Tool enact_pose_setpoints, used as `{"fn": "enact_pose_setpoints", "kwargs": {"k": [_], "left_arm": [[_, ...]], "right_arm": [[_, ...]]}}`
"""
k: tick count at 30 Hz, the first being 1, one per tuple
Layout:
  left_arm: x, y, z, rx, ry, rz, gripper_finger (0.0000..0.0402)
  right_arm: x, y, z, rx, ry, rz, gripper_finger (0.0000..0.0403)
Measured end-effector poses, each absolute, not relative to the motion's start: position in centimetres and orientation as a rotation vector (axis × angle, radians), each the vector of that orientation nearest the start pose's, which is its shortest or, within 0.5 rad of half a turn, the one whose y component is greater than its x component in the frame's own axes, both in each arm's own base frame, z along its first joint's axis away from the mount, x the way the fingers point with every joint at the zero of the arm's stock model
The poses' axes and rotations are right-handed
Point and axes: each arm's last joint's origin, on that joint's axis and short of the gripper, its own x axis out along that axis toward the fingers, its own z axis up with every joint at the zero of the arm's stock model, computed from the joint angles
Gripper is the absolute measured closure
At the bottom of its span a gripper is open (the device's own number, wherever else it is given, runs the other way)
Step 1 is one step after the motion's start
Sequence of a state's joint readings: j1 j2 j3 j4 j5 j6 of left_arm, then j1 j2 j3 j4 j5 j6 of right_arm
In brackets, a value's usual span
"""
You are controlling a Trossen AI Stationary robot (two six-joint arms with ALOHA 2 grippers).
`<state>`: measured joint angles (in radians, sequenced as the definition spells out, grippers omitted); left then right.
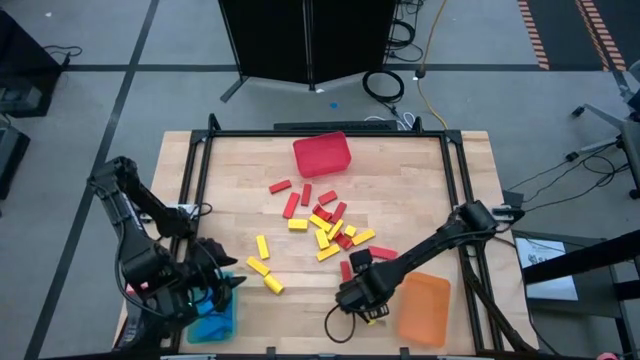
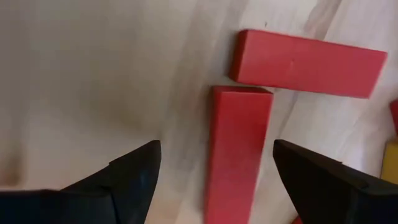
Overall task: Sort blocks
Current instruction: Put the red block into the red bin
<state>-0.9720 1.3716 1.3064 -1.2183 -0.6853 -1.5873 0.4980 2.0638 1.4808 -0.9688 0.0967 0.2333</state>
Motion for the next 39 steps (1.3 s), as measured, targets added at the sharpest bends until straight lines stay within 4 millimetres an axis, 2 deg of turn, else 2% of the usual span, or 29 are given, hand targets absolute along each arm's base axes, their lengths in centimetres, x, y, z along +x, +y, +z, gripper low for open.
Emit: {"fn": "enact_pose_setpoints", "kwargs": {"k": [3,6,8,12,13,18,22,27,29,33,35,39], "left_arm": [[15.2,-18.9,32.0,-0.538,0.762,0.439,0.0137],[15.2,-18.9,32.0,-0.54,0.761,0.438,0.0137],[15.2,-18.9,32.0,-0.542,0.76,0.437,0.0137],[15.3,-18.9,32.0,-0.541,0.754,0.439,0.0137],[15.3,-18.9,32.0,-0.54,0.748,0.44,0.0137],[15.3,-18.8,32.1,-0.531,0.711,0.449,0.0137],[15.3,-18.8,32.1,-0.528,0.699,0.452,0.0137],[15.5,-18.7,32.2,-0.517,0.648,0.466,0.0137],[15.6,-18.6,32.2,-0.512,0.622,0.476,0.0137],[16.1,-18.1,32.3,-0.515,0.594,0.505,0.0137],[16.4,-17.9,32.3,-0.521,0.589,0.521,0.0137],[16.9,-17.5,32.3,-0.539,0.579,0.541,0.0137]], "right_arm": [[34.1,17.2,14.3,-0.289,1.542,0.152,0.0106],[33.7,16.2,12.9,-0.263,1.579,0.169,0.0136],[33.5,15.4,12.2,-0.205,1.591,0.208,0.0171],[33.4,14.7,11.7,-0.191,1.585,0.249,0.0284],[33.5,14.6,11.7,-0.192,1.583,0.262,0.0297],[33.8,13.7,12.2,-0.174,1.564,0.258,0.0296],[33.5,12.8,15.0,-0.227,1.489,0.285,0.0296],[32.4,8.8,21.6,-0.242,1.363,0.188,0.0296],[31.9,6.8,22.9,-0.244,1.346,0.115,0.0296],[32.5,1.3,25.9,-0.195,1.156,-0.153,0.0296],[32.9,-1.8,26.5,-0.101,1.086,-0.268,0.0296],[33.4,-7.5,26.0,0.064,1.01,-0.414,0.0296]]}}
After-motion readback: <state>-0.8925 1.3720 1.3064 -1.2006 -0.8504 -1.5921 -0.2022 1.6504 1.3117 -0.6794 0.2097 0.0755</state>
